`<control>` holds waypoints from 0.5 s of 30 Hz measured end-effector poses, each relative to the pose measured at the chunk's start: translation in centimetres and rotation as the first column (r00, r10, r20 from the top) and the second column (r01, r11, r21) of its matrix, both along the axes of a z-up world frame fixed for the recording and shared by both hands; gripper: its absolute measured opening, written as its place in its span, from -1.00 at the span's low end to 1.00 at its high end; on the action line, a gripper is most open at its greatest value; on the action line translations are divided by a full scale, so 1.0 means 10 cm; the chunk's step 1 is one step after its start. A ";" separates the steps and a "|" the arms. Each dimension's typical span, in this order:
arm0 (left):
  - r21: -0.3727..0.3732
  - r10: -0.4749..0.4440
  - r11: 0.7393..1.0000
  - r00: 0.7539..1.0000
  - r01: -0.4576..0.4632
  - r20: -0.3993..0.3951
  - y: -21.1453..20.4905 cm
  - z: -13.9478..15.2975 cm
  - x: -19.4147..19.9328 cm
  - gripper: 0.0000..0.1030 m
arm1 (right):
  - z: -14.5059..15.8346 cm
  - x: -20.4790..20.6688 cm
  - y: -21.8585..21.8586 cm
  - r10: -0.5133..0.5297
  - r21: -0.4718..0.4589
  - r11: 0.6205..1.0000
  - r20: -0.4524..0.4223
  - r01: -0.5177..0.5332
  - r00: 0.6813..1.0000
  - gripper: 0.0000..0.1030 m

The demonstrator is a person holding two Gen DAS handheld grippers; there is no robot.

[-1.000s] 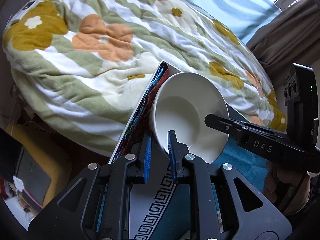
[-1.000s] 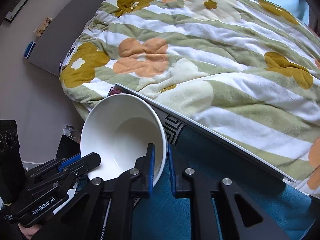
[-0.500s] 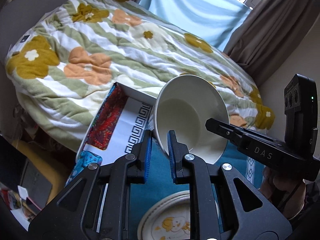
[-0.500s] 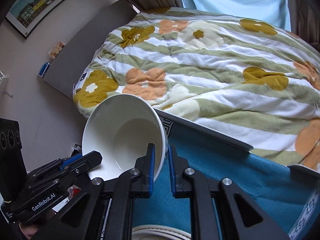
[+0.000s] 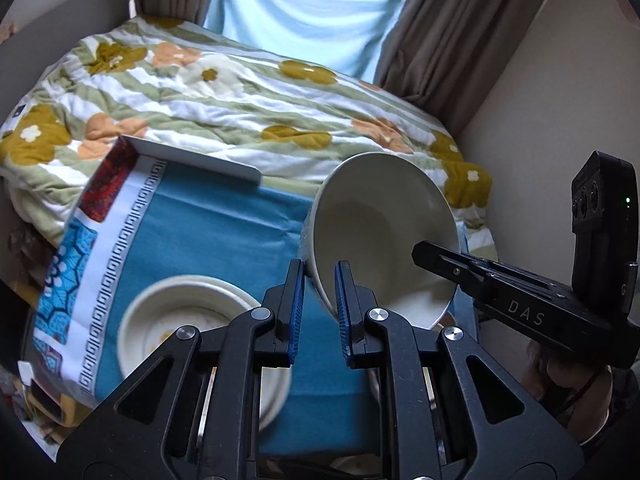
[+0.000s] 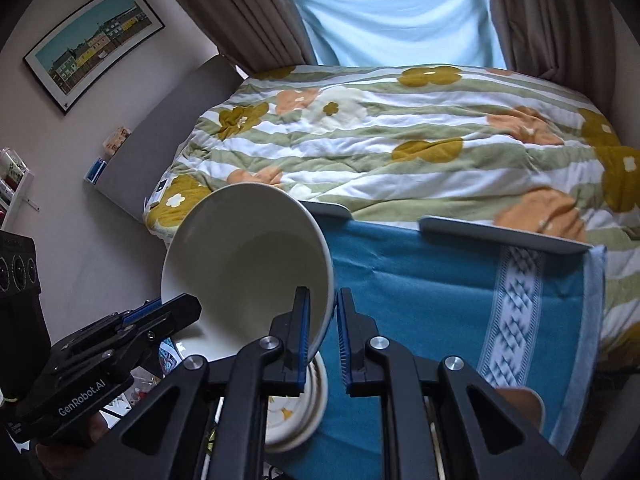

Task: Organize plates and bowls
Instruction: 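Lift the white bowl and carry it over the cream bowl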

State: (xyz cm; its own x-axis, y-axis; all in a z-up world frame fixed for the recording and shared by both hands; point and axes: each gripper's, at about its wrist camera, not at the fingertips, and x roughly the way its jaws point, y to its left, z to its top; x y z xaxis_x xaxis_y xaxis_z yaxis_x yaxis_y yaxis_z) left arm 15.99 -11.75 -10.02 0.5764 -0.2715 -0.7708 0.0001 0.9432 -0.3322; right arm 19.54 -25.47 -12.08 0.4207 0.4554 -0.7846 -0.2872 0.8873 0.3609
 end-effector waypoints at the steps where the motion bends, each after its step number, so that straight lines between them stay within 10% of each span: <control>1: -0.003 -0.020 1.000 1.000 0.020 -0.008 -0.17 -0.03 -0.05 -0.74 | -0.01 -0.09 -0.13 -0.016 -0.007 1.000 -0.003 0.016 1.000 -0.76; 15: 0.033 -0.242 0.967 0.953 0.252 -0.184 -1.37 -0.67 -0.31 -0.74 | -0.56 -0.75 -1.24 -0.253 -0.055 0.967 -0.150 0.248 0.956 -0.76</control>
State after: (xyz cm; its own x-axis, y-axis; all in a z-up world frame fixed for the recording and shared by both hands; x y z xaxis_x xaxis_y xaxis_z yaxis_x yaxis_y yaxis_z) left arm 12.89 -25.47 -16.76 0.3493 -0.3419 -0.8724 0.1810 0.9382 -0.2951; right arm 12.09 -37.83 -17.72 0.3900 0.3221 -0.8626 0.0026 0.9364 0.3508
